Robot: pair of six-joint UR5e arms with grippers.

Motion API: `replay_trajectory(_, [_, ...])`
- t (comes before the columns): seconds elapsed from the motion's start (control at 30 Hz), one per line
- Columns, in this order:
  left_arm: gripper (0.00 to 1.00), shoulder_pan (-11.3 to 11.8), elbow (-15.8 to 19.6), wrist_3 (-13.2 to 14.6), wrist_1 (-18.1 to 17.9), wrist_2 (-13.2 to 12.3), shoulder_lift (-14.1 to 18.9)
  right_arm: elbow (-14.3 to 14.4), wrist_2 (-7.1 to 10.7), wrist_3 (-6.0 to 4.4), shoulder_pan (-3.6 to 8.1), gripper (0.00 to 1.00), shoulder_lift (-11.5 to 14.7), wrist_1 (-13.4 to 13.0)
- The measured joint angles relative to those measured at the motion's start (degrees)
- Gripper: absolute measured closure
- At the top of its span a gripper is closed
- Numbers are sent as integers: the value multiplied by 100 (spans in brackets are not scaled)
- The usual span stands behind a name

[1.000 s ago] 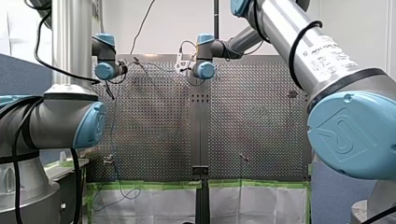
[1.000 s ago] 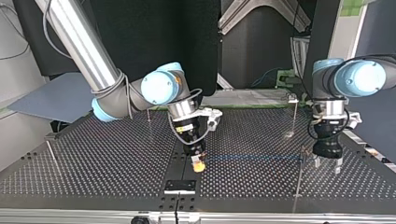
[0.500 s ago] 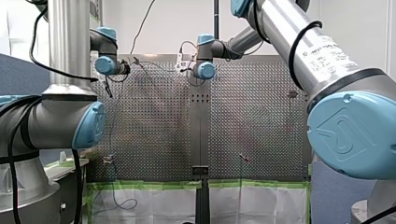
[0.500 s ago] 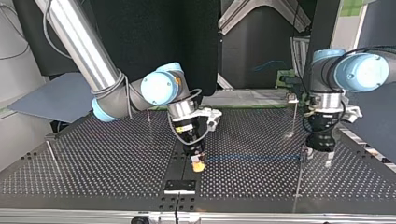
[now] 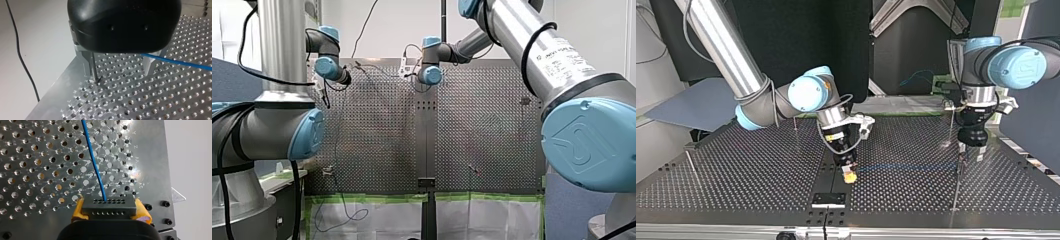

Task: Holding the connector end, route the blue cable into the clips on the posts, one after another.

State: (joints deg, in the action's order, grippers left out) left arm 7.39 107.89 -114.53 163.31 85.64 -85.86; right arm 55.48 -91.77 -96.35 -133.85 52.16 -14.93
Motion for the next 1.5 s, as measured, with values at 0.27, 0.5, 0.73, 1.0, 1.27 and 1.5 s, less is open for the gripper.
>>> replay_trajectory(0.27, [0,-145,2,-39,431,11,198,-1,0,0,-4,100,-1,6])
replay_trajectory(0.5, [0,-261,2,-96,790,-36,272,2,0,0,-12,100,0,7])
replay_trajectory(0.73, [0,-283,2,-21,1132,77,489,3,0,0,-18,100,-3,15])
replay_trajectory(1.0, [0,-341,0,304,1385,209,865,3,0,-6,-22,100,-7,24])
replay_trajectory(1.27, [0,-546,2,595,1193,-159,924,3,0,-9,-22,100,-7,32])
replay_trajectory(1.5, [0,-663,2,848,1323,-172,747,3,0,-9,-22,100,-15,47])
